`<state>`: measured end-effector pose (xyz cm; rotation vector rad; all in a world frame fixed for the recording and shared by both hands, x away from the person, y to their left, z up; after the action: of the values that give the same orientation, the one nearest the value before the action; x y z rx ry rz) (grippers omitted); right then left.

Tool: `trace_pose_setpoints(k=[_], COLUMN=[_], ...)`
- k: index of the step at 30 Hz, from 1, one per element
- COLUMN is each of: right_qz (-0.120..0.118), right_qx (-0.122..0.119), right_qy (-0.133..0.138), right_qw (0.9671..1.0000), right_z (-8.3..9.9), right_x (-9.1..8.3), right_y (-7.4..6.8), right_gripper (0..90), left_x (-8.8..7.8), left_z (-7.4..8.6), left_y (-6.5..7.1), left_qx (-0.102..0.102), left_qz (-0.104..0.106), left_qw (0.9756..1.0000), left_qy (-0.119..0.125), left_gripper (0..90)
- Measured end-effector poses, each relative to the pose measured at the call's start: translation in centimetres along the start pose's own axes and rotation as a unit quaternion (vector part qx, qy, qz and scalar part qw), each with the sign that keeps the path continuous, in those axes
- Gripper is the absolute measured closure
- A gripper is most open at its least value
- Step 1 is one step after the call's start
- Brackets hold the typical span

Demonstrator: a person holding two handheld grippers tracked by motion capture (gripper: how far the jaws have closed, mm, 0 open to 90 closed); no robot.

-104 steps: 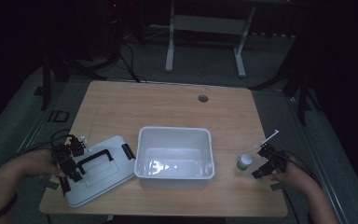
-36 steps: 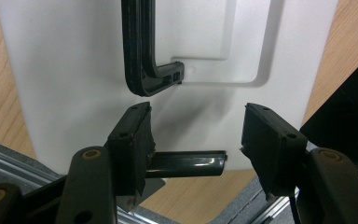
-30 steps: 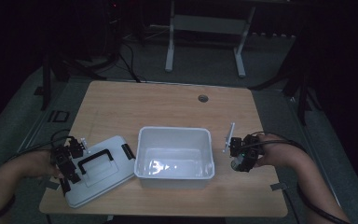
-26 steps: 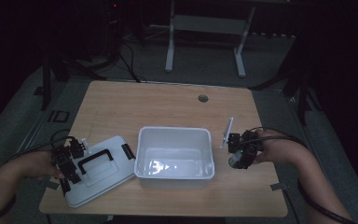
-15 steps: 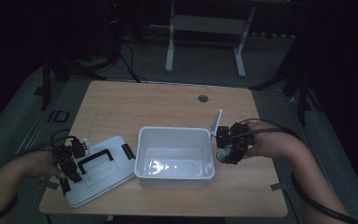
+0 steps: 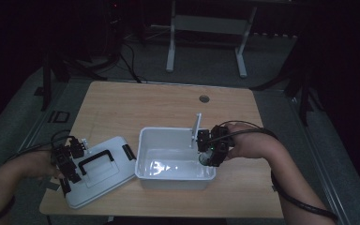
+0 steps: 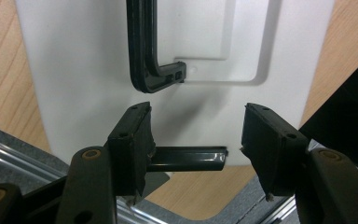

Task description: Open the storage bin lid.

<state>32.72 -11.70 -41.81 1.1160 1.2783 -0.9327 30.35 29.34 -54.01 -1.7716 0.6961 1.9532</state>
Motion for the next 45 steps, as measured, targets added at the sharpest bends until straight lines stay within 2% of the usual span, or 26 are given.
trace_pose_setpoints(k=[3, 13, 18, 22, 24, 29, 33, 37, 41, 43, 45], right_qz=[0.003, -0.018, -0.033, -0.040, -0.044, -0.054, -0.061, -0.067, -0.063, -0.068, -0.066], right_qx=[-0.007, -0.010, -0.004, -0.003, -0.010, -0.006, -0.008, -0.005, -0.010, -0.009, -0.021], right_qy=[-0.004, -0.011, -0.026, -0.034, -0.044, -0.044, -0.058, -0.059, -0.071, -0.073, -0.077], right_qw=[1.0000, 0.9997, 0.9991, 0.9986, 0.9980, 0.9975, 0.9964, 0.9960, 0.9954, 0.9950, 0.9946], right_z=[-0.6, -1.6, -1.6, -1.8, -2.0, -2.4, -2.6, -2.8, -2.9, -3.1, -3.2], right_x=[0.7, 4.0, 5.8, 6.9, 8.2, 9.5, 10.5, 11.2, 12.0, 12.3, 12.6], right_y=[0.3, 1.0, 1.3, 1.4, 1.4, 1.4, 1.4, 1.4, 1.5, 1.4, 1.3], right_gripper=[49.8, 49.8, 49.8, 49.8, 49.8, 49.8, 49.8, 49.8, 49.8, 49.8, 49.8], left_x=[0.2, 0.2, 0.3, 0.6, 0.6, 0.6, 0.7, 1.0, 1.1, 1.1, 1.1], left_z=[-0.1, 0.0, 0.1, 0.1, 0.1, 0.0, 0.0, 0.1, 0.1, 0.1, 0.1], left_y=[0.0, 0.0, 0.0, -0.1, 0.0, 0.0, 0.0, 0.0, 0.0, 0.0, 0.0], left_qx=[0.004, 0.003, 0.003, 0.006, 0.005, 0.008, 0.007, 0.008, 0.008, 0.010, 0.011], left_qz=[0.000, 0.001, 0.005, -0.003, 0.000, 0.002, 0.003, 0.006, 0.006, 0.004, 0.005], left_qw=[1.0000, 1.0000, 1.0000, 0.9999, 0.9999, 0.9999, 0.9999, 0.9999, 0.9999, 0.9999, 0.9998], left_qy=[-0.001, -0.005, -0.006, -0.014, -0.011, -0.007, -0.008, -0.011, -0.013, -0.013, -0.013], left_gripper=[42.3, 42.4, 42.4, 42.4, 42.4, 42.4, 42.4, 42.4, 42.4, 42.4, 42.4])
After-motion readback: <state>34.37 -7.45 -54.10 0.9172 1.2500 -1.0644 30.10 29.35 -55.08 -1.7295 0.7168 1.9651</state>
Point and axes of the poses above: each handheld gripper's, and its own axes: x roughly forward along the jaws, z roughly out of its underside, y roughly to its right, the point moved 7 cm from there along x, roughly forward along the jaws, and after that the axes turned 15 degrees about -x, right-handed, at the moved point
